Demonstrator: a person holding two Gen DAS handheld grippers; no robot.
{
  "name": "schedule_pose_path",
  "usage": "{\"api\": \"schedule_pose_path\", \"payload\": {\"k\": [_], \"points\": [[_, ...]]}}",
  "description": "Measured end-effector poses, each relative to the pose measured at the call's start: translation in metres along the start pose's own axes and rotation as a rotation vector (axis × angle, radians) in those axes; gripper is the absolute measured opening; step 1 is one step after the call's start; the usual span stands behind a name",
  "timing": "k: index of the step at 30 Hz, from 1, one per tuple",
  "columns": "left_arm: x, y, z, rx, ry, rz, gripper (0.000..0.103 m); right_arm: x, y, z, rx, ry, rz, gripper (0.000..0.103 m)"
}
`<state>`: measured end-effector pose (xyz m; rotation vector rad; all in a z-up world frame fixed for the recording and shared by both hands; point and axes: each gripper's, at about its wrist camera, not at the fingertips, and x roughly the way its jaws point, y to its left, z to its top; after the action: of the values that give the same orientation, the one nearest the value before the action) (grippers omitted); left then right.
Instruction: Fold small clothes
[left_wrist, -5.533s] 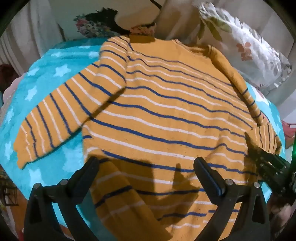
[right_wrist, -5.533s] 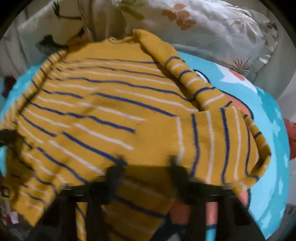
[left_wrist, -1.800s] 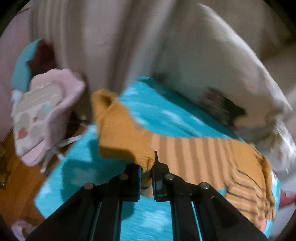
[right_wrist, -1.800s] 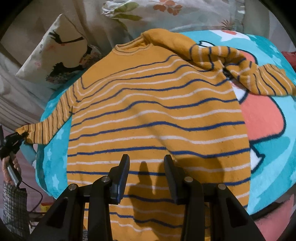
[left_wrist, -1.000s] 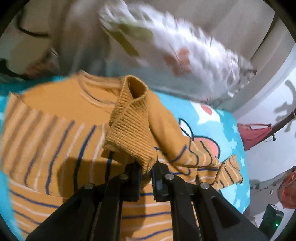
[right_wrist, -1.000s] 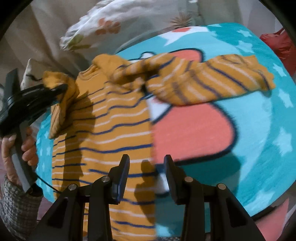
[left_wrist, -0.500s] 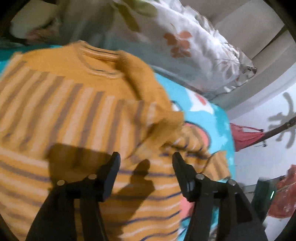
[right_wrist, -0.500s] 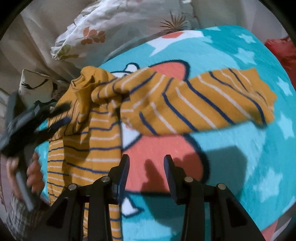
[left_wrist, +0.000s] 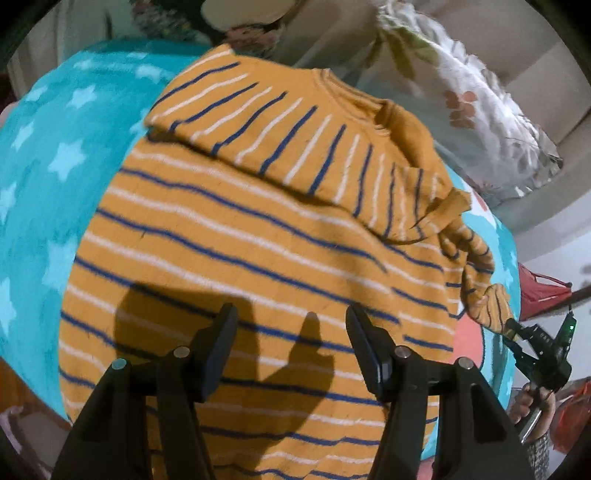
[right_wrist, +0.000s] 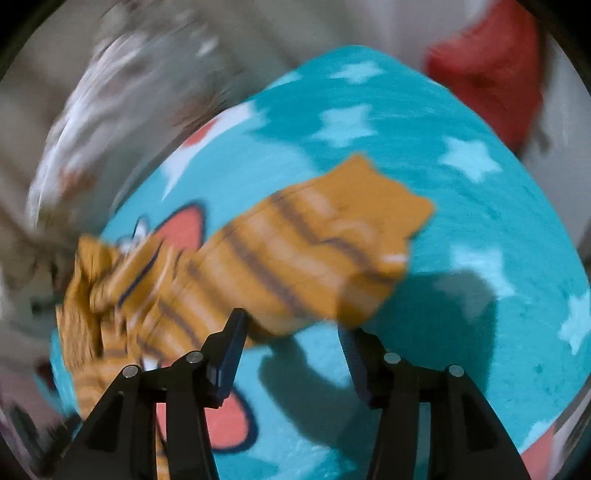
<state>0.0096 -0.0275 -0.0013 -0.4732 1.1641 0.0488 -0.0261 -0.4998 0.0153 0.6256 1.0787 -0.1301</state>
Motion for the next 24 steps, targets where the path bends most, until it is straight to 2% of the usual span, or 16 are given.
{"api": "schedule_pose_path", "payload": {"k": [2,4,5,8,12,15,18,21,24], "points": [[0.002,-0.003,-0.002,0.001,0.005,0.002,0.06,-0.002,-0.004,0.008,0.061,-0.016,0.025,0.058],[0.001,-0.008,-0.004,0.008,0.002,-0.004,0.06,-0.007,0.001,0.015,0.067,-0.041,0.033,0.058],[0.0,-0.011,-0.006,0.014,0.0,-0.007,0.06,-0.01,0.009,0.021,0.031,-0.061,0.008,0.059],[0.0,-0.02,-0.009,0.039,0.003,-0.017,0.06,-0.012,0.018,0.033,-0.039,-0.1,-0.1,0.07],[0.003,-0.026,-0.014,0.054,0.018,-0.018,0.06,0.001,0.0,0.045,-0.013,-0.057,-0.197,0.072],[0.002,-0.028,-0.016,0.052,0.019,-0.02,0.06,-0.009,0.019,0.04,-0.064,-0.083,-0.125,0.071],[0.005,-0.03,-0.017,0.048,0.028,-0.03,0.06,0.0,0.039,0.039,-0.065,-0.032,-0.052,0.071],[0.006,-0.034,-0.019,0.053,0.03,-0.034,0.06,0.014,0.05,0.049,0.0,-0.017,-0.081,0.071],[0.005,-0.035,-0.023,0.057,0.031,-0.041,0.06,0.003,0.072,0.057,-0.022,-0.088,-0.145,0.071]]}}
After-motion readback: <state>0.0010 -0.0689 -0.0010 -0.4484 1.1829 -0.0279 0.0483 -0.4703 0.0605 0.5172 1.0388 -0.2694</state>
